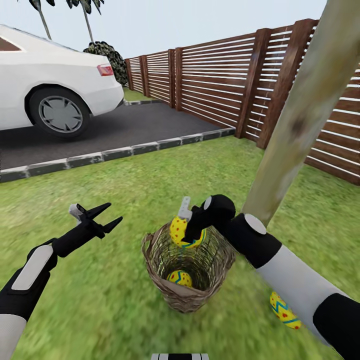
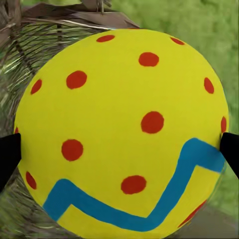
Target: Take the three Easter eggs out of the wicker basket on the lawn in the garden, then place them on the lawn next to a single tree (choose any tree) so that all three eggs are next to the same tree and none are left in the basket.
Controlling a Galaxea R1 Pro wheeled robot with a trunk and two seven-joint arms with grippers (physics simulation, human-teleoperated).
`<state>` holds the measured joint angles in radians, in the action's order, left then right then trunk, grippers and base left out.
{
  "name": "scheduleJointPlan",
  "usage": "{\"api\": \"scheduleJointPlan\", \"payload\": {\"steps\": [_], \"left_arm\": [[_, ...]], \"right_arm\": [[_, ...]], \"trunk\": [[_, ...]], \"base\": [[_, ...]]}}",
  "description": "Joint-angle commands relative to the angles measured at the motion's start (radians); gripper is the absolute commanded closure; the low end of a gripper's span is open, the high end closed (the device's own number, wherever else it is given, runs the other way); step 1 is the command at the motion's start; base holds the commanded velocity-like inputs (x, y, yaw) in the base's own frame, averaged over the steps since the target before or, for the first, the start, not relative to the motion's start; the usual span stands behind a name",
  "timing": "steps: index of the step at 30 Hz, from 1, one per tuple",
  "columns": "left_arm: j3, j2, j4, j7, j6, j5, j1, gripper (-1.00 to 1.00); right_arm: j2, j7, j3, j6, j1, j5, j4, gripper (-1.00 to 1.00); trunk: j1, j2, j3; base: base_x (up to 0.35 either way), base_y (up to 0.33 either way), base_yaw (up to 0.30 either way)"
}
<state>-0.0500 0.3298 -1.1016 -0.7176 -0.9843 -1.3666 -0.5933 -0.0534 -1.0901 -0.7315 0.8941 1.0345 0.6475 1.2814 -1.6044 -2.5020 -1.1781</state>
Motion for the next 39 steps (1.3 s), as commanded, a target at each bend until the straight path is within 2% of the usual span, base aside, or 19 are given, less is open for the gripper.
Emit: {"api": "scheduleJointPlan", "payload": {"steps": [1,2,3,6,7,8,9,10,11,13,14,16,18,21,24,29,32,35,39], "left_arm": [[-0.001,0.0,0.0,-0.003,-0.004,0.003,0.0,-1.0],[-0.001,0.0,0.0,-0.003,-0.004,0.003,0.0,-1.0],[-0.001,0.0,0.0,-0.003,-0.004,0.003,0.0,-1.0],[-0.001,0.0,0.001,0.0,-0.005,0.009,0.0,-1.0],[-0.001,-0.001,0.001,0.002,-0.005,0.01,0.0,-1.0],[-0.001,-0.001,0.001,0.002,-0.004,0.011,0.0,-1.0],[0.0,-0.001,0.0,0.003,-0.004,0.013,0.0,-1.0],[0.0,-0.002,0.0,0.003,-0.004,0.013,0.0,-1.0],[0.001,-0.003,0.0,0.003,-0.004,0.012,0.0,-1.0],[0.003,-0.005,-0.005,0.004,-0.004,0.012,0.0,-1.0],[0.005,-0.008,-0.009,0.004,-0.004,0.012,0.0,-1.0],[0.005,-0.009,-0.013,0.004,-0.002,0.012,0.0,-1.0],[0.007,-0.01,-0.015,0.004,-0.001,0.012,0.0,-1.0],[0.009,-0.014,-0.036,-0.002,0.001,0.009,0.0,-1.0],[0.012,-0.016,-0.085,-0.003,0.001,0.006,0.001,-1.0],[0.072,-0.058,-0.132,-0.002,0.001,0.004,0.001,-1.0],[0.076,-0.061,-0.152,-0.003,0.001,0.004,0.001,-1.0],[0.077,-0.061,-0.175,-0.003,0.001,0.003,0.001,-1.0],[0.082,-0.062,-0.208,-0.006,0.001,0.002,0.001,-1.0]], "right_arm": [[-0.008,-0.027,0.0,0.01,0.001,0.01,0.023,1.0],[-0.014,-0.036,0.007,0.019,0.001,0.004,0.055,1.0],[-0.016,-0.049,0.038,0.038,0.001,0.001,0.071,1.0],[-0.006,-0.16,0.196,0.075,-0.007,-0.004,0.082,1.0],[-0.004,-0.192,0.274,0.077,-0.012,-0.017,0.081,1.0],[-0.002,-0.209,0.373,0.078,-0.026,-0.065,0.079,1.0],[-0.002,-0.215,0.465,0.078,-0.046,-0.155,0.076,1.0],[-0.003,-0.217,0.518,0.078,-0.071,-0.263,0.073,1.0],[-0.004,-0.216,0.541,0.077,-0.105,-0.353,0.071,1.0],[-0.007,-0.217,0.559,0.07,-0.174,-0.464,0.071,1.0],[-0.01,-0.22,0.606,0.068,-0.214,-0.537,0.071,1.0],[-0.011,-0.221,0.707,0.065,-0.274,-0.622,0.069,1.0],[-0.012,-0.218,0.736,0.065,-0.317,-0.648,0.058,1.0],[-0.01,-0.21,0.744,0.063,-0.356,-0.651,0.038,1.0],[-0.004,-0.186,0.806,0.053,-0.364,-0.647,-0.003,1.0],[-0.008,-0.17,0.82,0.037,-0.365,-0.653,-0.013,1.0],[-0.009,-0.174,0.832,0.037,-0.364,-0.654,-0.011,1.0],[-0.01,-0.174,0.863,0.037,-0.364,-0.654,-0.011,1.0],[-0.011,-0.171,0.869,0.037,-0.365,-0.654,-0.011,1.0]], "trunk": [[0.001,0.0,0.003],[0.001,0.0,0.007],[0.001,0.0,0.011],[0.003,0.001,0.022],[0.003,0.001,0.026],[0.004,0.002,0.03],[0.004,0.002,0.034],[0.005,0.004,0.038],[0.009,0.011,0.041],[0.017,0.025,0.047],[0.021,0.032,0.05],[0.028,0.046,0.056],[0.036,0.06,0.063],[0.04,0.067,0.069],[0.04,0.067,0.072],[0.04,0.067,0.078],[0.04,0.067,0.082],[0.04,0.067,0.085],[0.04,0.067,0.09]], "base": [[0.0,0.0,0.0],[0.0,0.0,0.0],[-0.083,0.0,0.0],[-0.283,0.0,0.0],[-0.334,0.0,0.0],[-0.339,0.0,0.0],[-0.341,0.0,0.0],[-0.341,0.0,0.0],[-0.342,0.0,0.0],[-0.342,0.0,0.0],[-0.339,0.0,0.0],[-0.185,0.0,0.0],[-0.032,0.0,0.0],[-0.004,0.0,-0.117],[0.0,0.0,-0.207],[0.0,0.0,-0.222],[0.0,0.0,-0.223],[0.0,0.0,-0.223],[0.0,0.0,-0.223]]}}
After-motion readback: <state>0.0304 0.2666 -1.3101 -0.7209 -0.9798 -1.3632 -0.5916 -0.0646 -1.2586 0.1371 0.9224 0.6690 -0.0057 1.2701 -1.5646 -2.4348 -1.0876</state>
